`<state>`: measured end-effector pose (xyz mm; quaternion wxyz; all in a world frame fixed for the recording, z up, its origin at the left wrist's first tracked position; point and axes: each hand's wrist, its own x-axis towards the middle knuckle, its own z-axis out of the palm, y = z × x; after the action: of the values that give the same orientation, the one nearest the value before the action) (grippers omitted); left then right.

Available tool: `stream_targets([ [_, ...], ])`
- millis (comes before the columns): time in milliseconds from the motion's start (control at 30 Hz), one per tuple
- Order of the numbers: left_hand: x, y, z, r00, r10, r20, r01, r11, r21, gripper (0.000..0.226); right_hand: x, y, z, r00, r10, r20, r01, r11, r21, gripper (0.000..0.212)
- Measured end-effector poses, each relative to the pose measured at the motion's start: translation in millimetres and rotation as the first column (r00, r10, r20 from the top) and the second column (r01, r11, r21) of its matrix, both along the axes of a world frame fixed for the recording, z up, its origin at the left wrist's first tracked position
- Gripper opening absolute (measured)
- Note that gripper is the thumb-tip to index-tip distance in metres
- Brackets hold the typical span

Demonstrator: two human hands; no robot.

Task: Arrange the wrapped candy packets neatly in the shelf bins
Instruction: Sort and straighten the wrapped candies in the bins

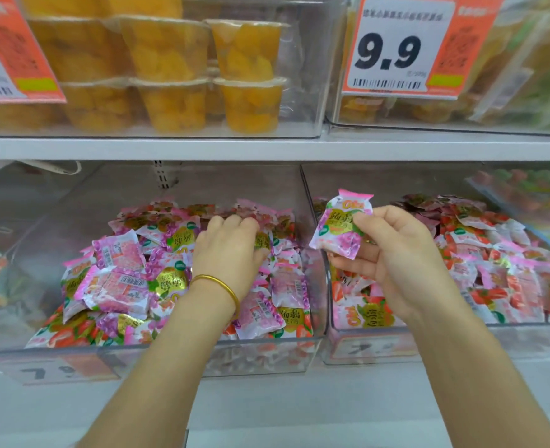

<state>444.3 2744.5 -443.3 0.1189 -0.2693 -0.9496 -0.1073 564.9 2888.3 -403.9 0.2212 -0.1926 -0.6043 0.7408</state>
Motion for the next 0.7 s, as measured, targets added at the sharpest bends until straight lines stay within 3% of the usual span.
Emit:
stream_targets([
  [200, 1, 8, -2, 0.999, 0.005, -0.036, -0.007, 0.998, -0.061, 0.043, 2, 4, -3, 0.999, -0.002, 0.044, 0.003, 1.0, -0.004, 0.008],
  [267, 2, 8, -3, 1.0, -0.011, -0.014, 0.011, 1.0, 0.016, 0.042, 3, 4, -3, 0.999, 0.016, 0.041, -0.017, 1.0, 0.002, 0.005],
  [333, 2, 5, -2, 0.997, -0.068, 0.023, 0.062, 0.974, 0.217, 0.04, 2, 5, -5, 0.999, 0.032, 0.026, -0.032, 0.999, 0.029, 0.012],
  [467, 10, -2, 13, 0.972, -0.194, 0.13, 0.074, 0.785, 0.615, 0.036, 4, 4, -4, 0.998, 0.069, -0.004, -0.068, 0.991, 0.117, 0.016],
  [700, 32, -9, 39, 0.896, -0.391, 0.21, 0.005, 0.483, 0.876, 0.029, 8, -2, 3, 0.986, 0.156, -0.06, -0.137, 0.959, 0.247, 0.008],
])
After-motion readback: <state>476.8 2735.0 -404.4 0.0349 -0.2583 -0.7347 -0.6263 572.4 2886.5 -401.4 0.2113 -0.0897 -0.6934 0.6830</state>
